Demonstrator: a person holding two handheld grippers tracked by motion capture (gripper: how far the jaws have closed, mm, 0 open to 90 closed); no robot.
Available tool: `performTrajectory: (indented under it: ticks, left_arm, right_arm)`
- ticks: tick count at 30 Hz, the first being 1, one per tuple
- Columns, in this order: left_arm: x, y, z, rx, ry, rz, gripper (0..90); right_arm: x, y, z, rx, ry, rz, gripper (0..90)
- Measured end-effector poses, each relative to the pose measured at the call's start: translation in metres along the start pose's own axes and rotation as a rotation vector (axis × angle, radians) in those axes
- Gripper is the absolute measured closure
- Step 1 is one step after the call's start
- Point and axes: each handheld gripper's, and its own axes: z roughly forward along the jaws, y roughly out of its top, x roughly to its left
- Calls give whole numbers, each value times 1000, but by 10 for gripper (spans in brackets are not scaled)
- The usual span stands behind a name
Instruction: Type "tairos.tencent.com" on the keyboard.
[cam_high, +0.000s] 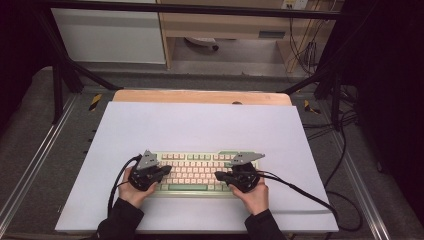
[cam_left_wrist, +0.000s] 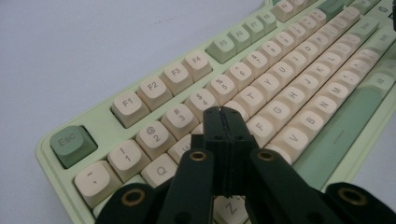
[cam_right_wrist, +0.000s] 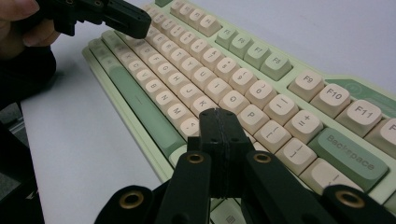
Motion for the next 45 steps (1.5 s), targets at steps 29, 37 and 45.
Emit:
performTrajectory:
  ticks: [29, 37, 45]
  left_arm:
    - [1, -12, -26, -25, -9, -13, 898]
    - [2, -15, -27, -22, -8, -17, 899]
    - [3, -15, -27, -24, -9, -20, 899]
  right_arm:
    - [13, 4, 10, 12, 20, -10, 900]
    - [21, 9, 19, 21, 31, -21, 900]
    - [32, 17, 35, 28, 46, -39, 900]
